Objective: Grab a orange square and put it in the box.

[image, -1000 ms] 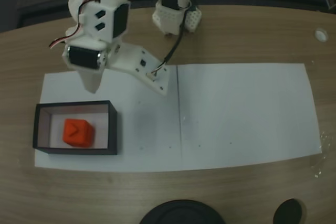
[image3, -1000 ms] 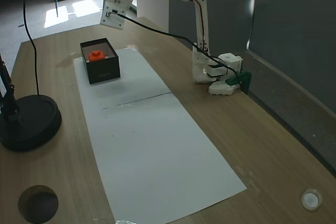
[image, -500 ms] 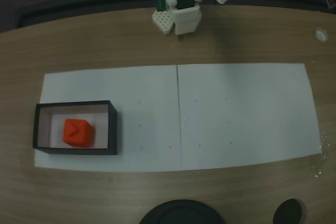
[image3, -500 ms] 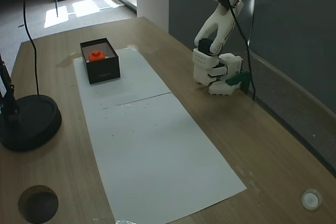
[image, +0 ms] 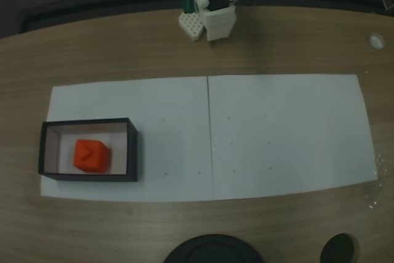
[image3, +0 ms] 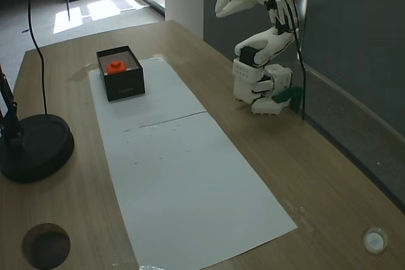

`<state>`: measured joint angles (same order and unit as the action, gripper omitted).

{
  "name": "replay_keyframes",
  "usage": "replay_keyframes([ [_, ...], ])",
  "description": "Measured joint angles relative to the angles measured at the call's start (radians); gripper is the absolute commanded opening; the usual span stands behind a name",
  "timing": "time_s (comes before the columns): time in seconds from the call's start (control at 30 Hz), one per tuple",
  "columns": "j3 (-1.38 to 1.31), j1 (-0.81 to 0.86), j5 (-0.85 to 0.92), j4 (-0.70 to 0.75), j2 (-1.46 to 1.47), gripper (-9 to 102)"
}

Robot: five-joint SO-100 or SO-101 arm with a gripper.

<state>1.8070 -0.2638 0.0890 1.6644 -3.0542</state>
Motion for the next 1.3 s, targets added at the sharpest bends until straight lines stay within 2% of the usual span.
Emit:
replay_keyframes([
  [0.2, 0.132, -0.005, 0.000, -0.003, -0.219, 0],
  [0.47, 0.270, -0.006, 0.000, -0.095, -0.383, 0],
  [0.63, 0.399, 0.012, 0.000, -0.170, -0.399, 0],
  [0.93, 0.623, 0.275, 0.000, -0.380, -0.399, 0],
  [1.13, 0.833, 0.282, -0.011, -0.413, -0.399, 0],
  [1.3, 0.977, 0.282, -0.112, -0.420, -0.399, 0],
])
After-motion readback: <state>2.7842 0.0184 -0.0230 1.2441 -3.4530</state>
